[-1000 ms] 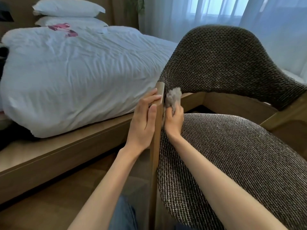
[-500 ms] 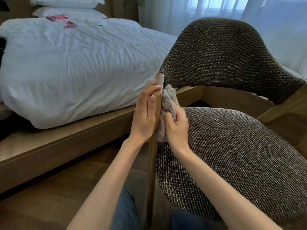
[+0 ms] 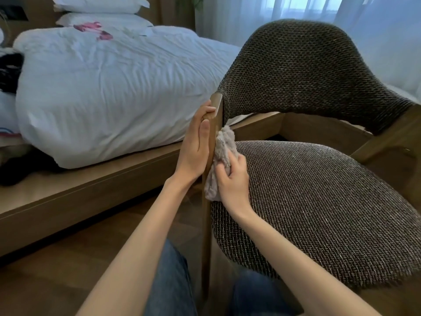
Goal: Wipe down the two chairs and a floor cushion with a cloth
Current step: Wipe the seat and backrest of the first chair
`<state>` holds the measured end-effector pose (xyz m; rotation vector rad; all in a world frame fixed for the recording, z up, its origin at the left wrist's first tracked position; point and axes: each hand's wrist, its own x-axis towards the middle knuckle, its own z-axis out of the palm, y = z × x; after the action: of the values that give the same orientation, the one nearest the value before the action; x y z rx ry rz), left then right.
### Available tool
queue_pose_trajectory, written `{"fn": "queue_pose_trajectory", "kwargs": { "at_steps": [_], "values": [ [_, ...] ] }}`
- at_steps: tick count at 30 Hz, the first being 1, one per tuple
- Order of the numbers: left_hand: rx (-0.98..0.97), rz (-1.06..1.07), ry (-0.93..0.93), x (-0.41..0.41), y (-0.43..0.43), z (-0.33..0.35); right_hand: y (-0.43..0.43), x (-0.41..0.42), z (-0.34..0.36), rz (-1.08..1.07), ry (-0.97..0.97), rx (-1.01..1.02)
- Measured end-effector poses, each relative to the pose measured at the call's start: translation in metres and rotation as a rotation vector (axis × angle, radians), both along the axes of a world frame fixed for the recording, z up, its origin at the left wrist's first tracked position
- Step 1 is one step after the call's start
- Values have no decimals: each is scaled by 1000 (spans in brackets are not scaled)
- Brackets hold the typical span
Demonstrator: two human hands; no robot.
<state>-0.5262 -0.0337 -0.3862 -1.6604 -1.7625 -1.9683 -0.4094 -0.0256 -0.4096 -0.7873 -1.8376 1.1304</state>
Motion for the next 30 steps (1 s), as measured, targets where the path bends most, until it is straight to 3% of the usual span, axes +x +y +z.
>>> {"fn": "queue_pose_trajectory", "kwargs": {
  "at_steps": [3,5,9,13,15,21,26,30],
  "values": [
    [-4,-5,-18,3,0,1,9,20,-8,109,-186,-52],
    [-5,2,-45,5,0,0,23,35,0,138,-191,5],
    [-41,-10,-115,8,-5,-3,59,58,16,-100,-130,198],
    [-100,-45,-127,12,-11,-5,72,57,-12,-116,-492,275],
    [-83,-23,-102,13,-11,-3,64,50,-29,-153,-633,411],
    [-11,158,35,11,0,-11,66,41,-46,-242,-592,650],
    [-125,258,-19,20,-5,-5,64,42,-39,-191,-684,549],
    [-357,200,-115,23,-23,20,69,40,-12,48,-914,322]
  ]
}}
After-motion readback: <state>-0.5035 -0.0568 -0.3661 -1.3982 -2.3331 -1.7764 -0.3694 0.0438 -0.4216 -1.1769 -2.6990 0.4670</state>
